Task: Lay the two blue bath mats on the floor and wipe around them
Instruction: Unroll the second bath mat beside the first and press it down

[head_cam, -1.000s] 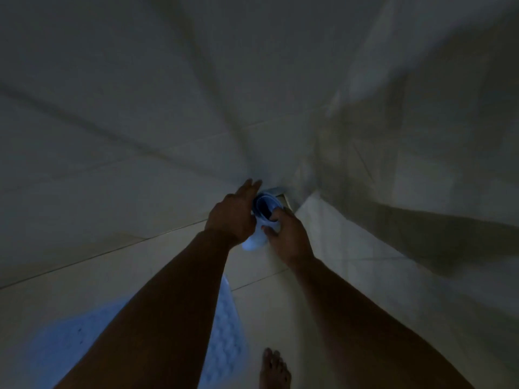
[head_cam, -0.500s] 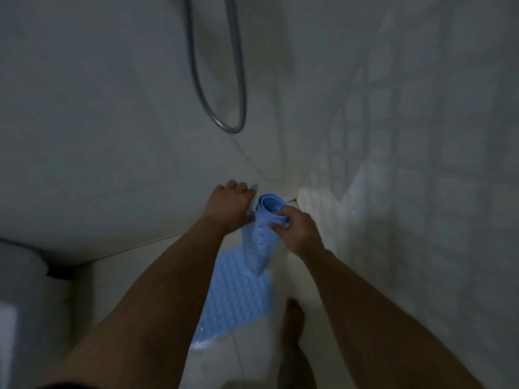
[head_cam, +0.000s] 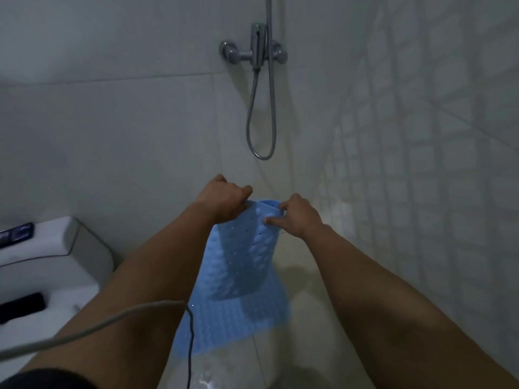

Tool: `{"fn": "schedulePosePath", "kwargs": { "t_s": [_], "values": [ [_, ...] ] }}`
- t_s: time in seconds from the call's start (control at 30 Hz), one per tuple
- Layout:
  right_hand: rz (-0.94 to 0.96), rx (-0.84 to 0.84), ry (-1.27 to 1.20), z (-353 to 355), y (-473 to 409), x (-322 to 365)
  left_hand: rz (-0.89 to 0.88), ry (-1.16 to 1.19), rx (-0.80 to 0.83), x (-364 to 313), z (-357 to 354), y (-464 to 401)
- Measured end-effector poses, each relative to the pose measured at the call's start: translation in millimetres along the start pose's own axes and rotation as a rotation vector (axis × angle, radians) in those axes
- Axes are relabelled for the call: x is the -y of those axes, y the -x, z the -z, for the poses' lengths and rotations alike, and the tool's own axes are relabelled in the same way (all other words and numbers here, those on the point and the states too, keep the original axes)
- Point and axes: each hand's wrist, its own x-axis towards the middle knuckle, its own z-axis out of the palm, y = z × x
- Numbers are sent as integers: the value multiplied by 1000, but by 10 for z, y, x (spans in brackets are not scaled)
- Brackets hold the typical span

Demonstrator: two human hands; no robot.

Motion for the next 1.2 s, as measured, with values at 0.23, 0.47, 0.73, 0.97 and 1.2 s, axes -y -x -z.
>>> {"fn": "schedulePosePath", "kwargs": {
  "t_s": [0.23, 0.47, 0.73, 0.97, 1.2],
  "values": [
    [354, 84, 301, 179, 313, 219, 98, -73, 25, -61, 325, 548],
    [389, 236, 140, 269, 728, -26, 144, -190, -20, -347, 538, 825],
    [240, 467, 225, -84, 1239, -751, 140, -144, -83, -925, 212, 1302],
    [94, 526, 241, -552, 1802, -1375, 340, -86, -49, -1080, -93, 2130],
    [84, 491, 241, -933, 2316, -1397, 419, 31, 17, -1233, -454, 2832]
  ]
}}
